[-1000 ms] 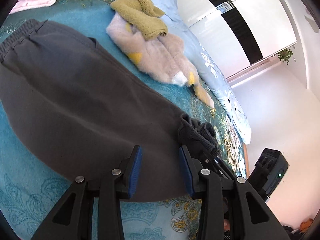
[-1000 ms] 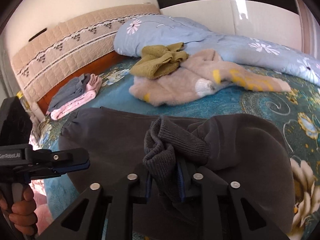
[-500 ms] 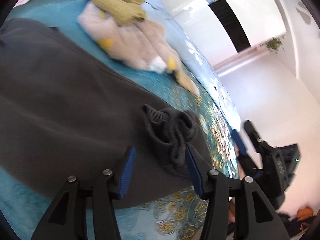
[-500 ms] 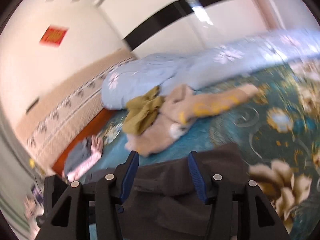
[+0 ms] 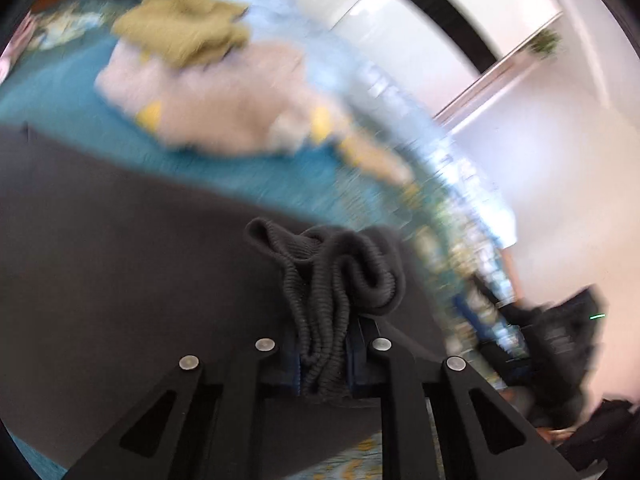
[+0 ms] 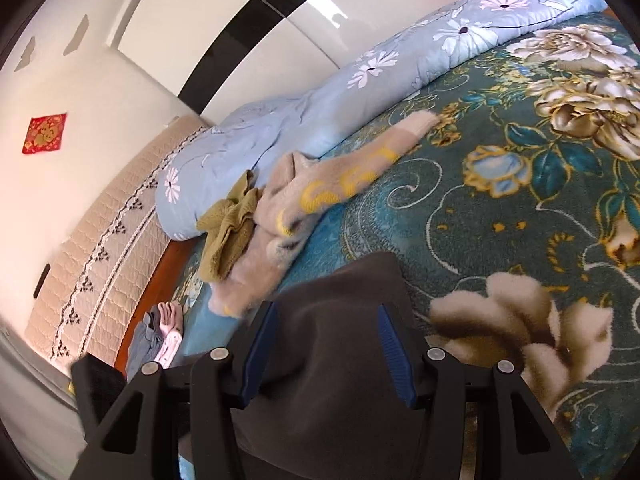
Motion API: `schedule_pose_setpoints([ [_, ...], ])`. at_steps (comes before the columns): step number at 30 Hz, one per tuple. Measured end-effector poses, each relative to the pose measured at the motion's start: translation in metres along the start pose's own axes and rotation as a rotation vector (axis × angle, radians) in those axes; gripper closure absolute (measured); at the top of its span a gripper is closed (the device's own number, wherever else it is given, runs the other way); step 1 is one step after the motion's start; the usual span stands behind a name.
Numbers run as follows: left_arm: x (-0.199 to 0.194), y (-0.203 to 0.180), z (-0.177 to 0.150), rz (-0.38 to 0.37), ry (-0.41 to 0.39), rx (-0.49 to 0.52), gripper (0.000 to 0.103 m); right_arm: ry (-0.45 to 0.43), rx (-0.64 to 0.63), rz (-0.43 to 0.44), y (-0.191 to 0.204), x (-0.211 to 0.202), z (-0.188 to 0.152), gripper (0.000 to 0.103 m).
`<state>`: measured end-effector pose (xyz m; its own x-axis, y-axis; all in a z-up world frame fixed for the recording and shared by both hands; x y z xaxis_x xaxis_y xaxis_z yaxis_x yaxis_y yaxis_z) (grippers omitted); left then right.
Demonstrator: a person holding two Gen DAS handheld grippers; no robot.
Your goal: Fold clothes
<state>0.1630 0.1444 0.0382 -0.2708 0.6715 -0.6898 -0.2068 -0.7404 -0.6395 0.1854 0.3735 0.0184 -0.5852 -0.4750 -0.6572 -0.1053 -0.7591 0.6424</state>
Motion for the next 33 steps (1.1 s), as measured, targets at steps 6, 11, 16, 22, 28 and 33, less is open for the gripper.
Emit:
schedule_pose_setpoints([
  [6,-0.023,0.029,0.007,0.002,-0.014,-0.046,0.086,0.049,-0.157,0.031,0.041,0.01,-0.014,0.048],
  [11,-0.004,0.087,-0.014,-0.031,0.04,-0.215,0.085,0.17,-0.258,-0.126,0.049,0.042,-0.033,0.047],
  [16,0.001,0.102,-0.023,-0.057,0.053,-0.253,0.082,0.257,-0.195,-0.168,0.026,0.063,-0.04,0.047],
  [22,0.004,0.106,-0.023,-0.071,0.055,-0.276,0.08,0.307,-0.173,-0.2,0.015,0.076,-0.044,0.047],
  [28,-0.035,0.089,-0.023,-0.065,-0.001,-0.199,0.077,0.255,-0.134,-0.11,0.012,0.064,-0.034,0.048],
  [33,-0.11,0.111,-0.023,-0.109,-0.184,-0.213,0.071,0.195,-0.05,-0.021,-0.001,0.053,-0.025,0.047],
])
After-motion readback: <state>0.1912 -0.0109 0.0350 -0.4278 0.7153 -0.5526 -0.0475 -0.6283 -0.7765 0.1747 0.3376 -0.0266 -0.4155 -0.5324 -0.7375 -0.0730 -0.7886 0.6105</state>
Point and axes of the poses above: each gripper's, at about its wrist camera, not at the fingertips, and x roughly the way its jaws point, y to its left, z to its top, the point moved 6 cm from there along x, roughly the way its jaws point, and after that the axes turned 15 degrees about y, right-handed, at the moved point
